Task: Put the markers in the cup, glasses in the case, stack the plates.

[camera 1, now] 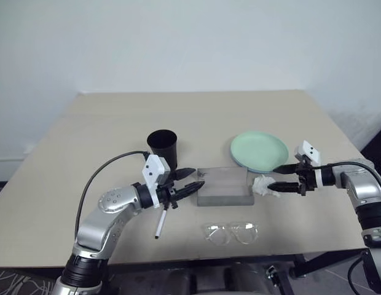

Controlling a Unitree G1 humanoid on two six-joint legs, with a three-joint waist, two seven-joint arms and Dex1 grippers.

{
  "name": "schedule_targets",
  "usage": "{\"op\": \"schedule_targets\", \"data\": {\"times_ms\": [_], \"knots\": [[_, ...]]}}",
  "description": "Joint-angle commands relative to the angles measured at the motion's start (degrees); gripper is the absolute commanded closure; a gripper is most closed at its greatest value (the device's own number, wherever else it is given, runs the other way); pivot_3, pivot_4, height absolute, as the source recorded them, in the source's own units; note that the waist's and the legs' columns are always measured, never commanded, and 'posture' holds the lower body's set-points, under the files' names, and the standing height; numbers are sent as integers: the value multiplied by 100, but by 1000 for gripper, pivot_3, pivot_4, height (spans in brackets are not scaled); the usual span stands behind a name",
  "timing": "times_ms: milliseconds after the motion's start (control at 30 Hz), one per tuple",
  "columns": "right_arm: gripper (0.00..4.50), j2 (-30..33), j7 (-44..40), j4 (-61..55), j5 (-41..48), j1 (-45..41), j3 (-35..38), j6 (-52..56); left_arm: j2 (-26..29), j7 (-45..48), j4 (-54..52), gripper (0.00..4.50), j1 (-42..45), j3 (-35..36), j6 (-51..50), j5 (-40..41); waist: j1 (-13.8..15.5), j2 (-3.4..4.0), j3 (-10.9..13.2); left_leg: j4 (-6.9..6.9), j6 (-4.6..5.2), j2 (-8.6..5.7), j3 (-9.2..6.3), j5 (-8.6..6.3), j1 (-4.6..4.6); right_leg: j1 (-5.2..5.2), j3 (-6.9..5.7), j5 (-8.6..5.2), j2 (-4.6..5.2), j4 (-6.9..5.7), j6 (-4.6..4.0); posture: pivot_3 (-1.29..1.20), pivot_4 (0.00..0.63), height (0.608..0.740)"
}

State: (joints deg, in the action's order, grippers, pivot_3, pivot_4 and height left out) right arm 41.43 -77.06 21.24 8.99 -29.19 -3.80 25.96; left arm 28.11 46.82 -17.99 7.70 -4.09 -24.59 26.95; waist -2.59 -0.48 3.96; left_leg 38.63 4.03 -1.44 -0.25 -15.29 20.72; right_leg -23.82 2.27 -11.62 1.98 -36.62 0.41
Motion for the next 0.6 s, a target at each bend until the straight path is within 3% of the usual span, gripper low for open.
{"op": "schedule_targets", "data": {"times_ms": [33,300,400,600], "knots": [[342,-63,238,-132,-41,81,-117,-2,-35,-8,-141,2082,133,8,31,34,0,-2,0,0,0,0,0,0,0,0,0,0,0,0,0,0,0,740],[342,-126,606,133,-151,153,-338,-196,-97,-29,-149,2082,176,-63,23,-2,0,-2,0,0,0,-1,1,0,2,0,1,1,1,1,1,0,0,740],[895,-112,629,293,-123,80,-311,-285,-93,-36,-150,2082,169,-72,34,-1,-1,-2,1,2,1,-1,1,0,1,1,1,0,0,0,1,0,0,740],[2770,38,389,283,67,-34,-194,-289,-91,-44,-131,2082,167,-65,58,-20,-1,-2,1,2,1,0,2,0,1,1,1,0,-2,0,1,0,0,740]]}}
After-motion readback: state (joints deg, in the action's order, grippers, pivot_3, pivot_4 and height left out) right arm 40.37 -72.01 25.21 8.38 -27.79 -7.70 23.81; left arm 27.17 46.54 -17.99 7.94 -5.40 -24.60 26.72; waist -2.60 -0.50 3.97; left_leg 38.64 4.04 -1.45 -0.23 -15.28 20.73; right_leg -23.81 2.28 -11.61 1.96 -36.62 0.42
